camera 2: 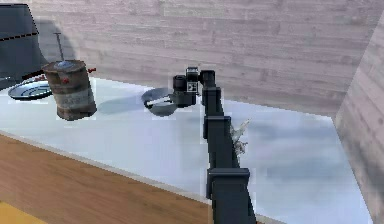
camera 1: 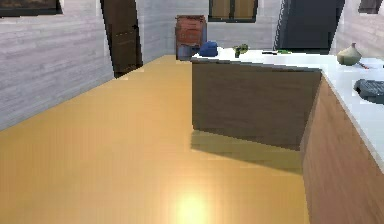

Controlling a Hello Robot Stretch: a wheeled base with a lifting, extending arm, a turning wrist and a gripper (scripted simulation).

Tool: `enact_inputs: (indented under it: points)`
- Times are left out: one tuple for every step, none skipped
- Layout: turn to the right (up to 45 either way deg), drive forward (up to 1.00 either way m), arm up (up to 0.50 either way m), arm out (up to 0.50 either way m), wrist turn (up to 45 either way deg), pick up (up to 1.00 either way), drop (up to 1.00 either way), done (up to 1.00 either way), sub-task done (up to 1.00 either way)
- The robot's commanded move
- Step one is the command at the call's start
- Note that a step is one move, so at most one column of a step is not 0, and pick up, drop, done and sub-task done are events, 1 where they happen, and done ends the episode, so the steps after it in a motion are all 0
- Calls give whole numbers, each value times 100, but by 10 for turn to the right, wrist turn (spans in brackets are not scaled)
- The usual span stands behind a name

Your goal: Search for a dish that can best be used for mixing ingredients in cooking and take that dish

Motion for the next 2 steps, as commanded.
enact_inputs:
  points:
    - [0, 0, 8, 0, 0, 0, 0, 0, 0]
    - [0, 0, 0, 0, 0, 0, 0, 100, 0]
